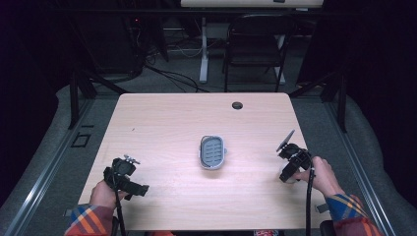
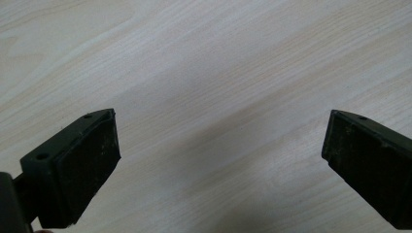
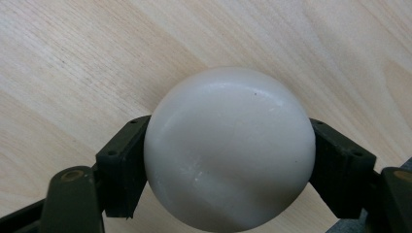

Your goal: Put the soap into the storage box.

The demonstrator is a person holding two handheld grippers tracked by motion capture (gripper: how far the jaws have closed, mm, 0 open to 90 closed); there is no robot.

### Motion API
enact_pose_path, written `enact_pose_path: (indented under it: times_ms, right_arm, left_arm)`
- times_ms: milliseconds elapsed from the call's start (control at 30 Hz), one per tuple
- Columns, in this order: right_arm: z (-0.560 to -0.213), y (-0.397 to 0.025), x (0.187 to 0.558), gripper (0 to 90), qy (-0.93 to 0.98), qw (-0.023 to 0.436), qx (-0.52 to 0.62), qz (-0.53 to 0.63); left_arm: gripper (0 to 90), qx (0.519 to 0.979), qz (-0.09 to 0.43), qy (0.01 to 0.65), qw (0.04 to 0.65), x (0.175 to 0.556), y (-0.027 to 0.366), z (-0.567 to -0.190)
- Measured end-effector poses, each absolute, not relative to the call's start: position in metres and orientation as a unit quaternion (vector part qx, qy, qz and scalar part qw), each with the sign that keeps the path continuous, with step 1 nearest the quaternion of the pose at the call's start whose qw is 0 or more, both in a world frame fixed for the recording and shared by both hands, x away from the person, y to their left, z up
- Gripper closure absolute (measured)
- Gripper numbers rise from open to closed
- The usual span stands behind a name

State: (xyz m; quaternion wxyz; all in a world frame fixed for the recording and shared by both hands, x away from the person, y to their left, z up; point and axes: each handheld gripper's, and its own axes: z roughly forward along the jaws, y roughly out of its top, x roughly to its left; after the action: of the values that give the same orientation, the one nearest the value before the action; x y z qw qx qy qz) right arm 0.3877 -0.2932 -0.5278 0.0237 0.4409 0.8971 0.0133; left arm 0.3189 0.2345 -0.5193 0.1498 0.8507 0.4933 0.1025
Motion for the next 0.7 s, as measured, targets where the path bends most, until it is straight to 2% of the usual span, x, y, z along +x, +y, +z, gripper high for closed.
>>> enact_pose_path:
  times_ms: [700]
  right_arm:
    - [-0.522, -0.261, 0.395, 24.4, 0.908, 0.037, 0.415, 0.03]
  left_arm:
    - [0.2, 0.85, 0.104, 0.494, 0.15, 0.319, 0.234, -0.519]
